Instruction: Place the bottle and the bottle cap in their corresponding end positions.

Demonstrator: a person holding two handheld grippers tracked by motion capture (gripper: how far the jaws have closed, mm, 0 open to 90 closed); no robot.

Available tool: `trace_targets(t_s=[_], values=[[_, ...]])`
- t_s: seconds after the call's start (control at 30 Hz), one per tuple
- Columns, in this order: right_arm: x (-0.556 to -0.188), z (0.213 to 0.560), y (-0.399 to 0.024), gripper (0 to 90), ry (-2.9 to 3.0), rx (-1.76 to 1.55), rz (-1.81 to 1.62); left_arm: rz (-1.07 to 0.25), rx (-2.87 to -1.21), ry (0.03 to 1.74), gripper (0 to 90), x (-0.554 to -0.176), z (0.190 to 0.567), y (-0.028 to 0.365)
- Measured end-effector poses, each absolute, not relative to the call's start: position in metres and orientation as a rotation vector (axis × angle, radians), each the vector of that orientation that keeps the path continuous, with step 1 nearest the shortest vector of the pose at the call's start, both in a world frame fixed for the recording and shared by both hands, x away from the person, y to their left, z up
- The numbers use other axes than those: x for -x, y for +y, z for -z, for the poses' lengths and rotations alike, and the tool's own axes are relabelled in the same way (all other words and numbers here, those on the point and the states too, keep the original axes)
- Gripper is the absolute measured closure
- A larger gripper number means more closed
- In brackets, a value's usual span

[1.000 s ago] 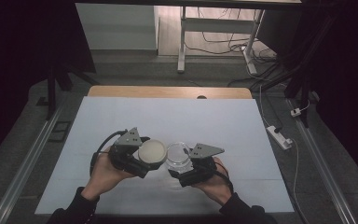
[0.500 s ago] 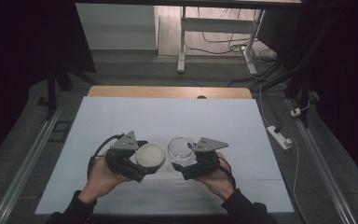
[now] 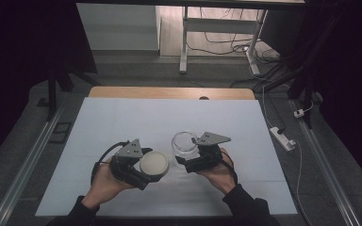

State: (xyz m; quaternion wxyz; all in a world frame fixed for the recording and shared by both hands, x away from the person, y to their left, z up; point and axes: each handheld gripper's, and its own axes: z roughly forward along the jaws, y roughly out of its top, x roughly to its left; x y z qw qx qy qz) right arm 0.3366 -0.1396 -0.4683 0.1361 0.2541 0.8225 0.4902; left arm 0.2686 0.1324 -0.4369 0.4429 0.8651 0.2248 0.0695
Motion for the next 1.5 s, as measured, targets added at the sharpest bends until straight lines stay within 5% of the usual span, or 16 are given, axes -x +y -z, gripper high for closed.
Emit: trace_targets(t_s=[1.5], values=[[-0.405, 0.484, -0.111, 6.4, 2.311, -0.780, -1.367, -0.151, -2.188, 0.493, 8.3, -0.284, 0.507, 0.090]])
